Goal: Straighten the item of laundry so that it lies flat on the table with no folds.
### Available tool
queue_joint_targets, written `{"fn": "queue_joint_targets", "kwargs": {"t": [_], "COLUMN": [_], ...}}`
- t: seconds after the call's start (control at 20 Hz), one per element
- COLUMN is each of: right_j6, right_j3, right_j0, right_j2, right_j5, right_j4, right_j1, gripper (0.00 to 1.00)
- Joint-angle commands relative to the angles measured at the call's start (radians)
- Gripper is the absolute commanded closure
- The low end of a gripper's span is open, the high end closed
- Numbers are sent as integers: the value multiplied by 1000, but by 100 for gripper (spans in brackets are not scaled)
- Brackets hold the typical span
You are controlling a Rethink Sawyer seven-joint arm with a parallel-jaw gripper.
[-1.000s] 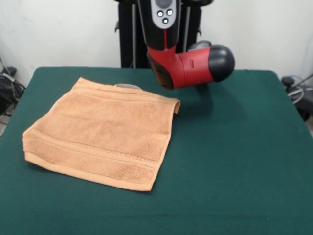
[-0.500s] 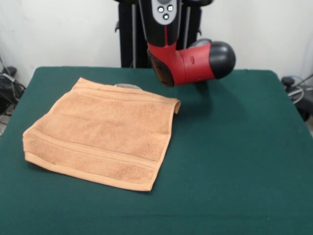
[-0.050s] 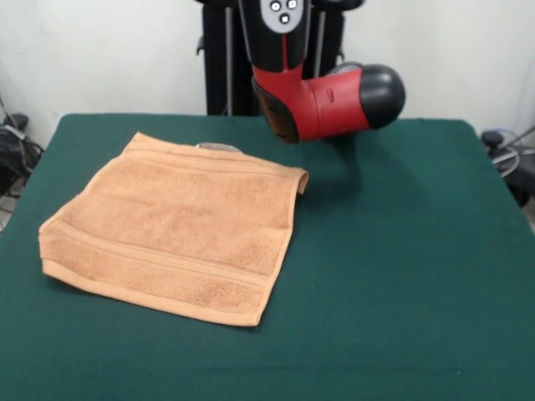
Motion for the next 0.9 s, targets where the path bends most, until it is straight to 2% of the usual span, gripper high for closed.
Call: {"fn": "queue_joint_targets", "kwargs": {"t": [0.05, 0.9], "right_j6": [99, 117], "right_j3": [-151, -131], "right_j0": [1, 24], "right_j2": [142, 111], "right_j5": [-239, -165], "right_j4": [45, 79], "right_j1": [-129, -218], "gripper": [0, 0]}}
